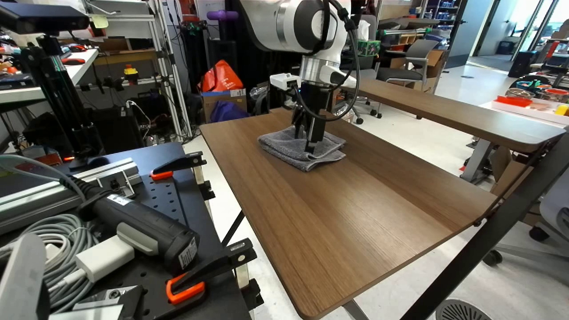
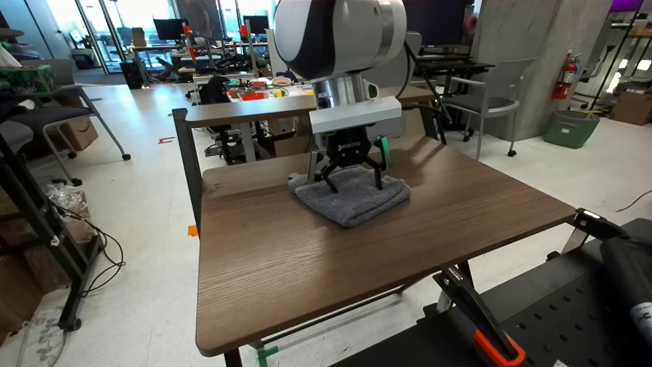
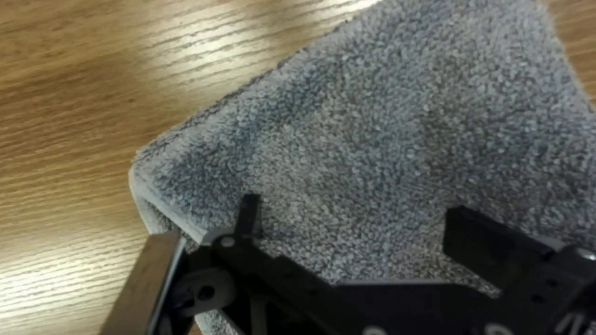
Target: Move the grey towel to the left
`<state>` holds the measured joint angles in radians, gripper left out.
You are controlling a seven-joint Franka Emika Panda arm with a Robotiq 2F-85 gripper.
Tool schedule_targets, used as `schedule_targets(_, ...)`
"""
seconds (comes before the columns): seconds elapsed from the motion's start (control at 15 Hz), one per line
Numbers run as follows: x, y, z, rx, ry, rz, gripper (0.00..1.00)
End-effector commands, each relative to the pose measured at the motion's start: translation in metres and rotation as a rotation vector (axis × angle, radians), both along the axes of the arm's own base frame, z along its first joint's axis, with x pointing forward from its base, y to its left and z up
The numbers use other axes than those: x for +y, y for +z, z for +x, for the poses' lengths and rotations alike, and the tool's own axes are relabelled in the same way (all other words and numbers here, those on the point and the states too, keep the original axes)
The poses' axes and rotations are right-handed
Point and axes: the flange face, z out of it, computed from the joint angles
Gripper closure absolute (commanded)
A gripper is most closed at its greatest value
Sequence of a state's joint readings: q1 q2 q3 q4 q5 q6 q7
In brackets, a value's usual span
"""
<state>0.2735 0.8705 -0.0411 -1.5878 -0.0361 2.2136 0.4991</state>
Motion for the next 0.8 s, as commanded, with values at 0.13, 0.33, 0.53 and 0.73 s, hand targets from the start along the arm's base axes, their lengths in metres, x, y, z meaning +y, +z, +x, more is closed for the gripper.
schedule_targets(0.13,0.025,0.0,0.008,0.041,0.095,0.011,0.0)
schedule_targets(0.33,0.027,0.022,0.004,0.038,0.121,0.014,0.0)
schedule_targets(0.53,0.03,0.06,-0.008,0.03,0.164,0.005,0.0)
schedule_targets(0.73,0.023,0.093,-0.022,0.034,0.223,-0.002,0.0)
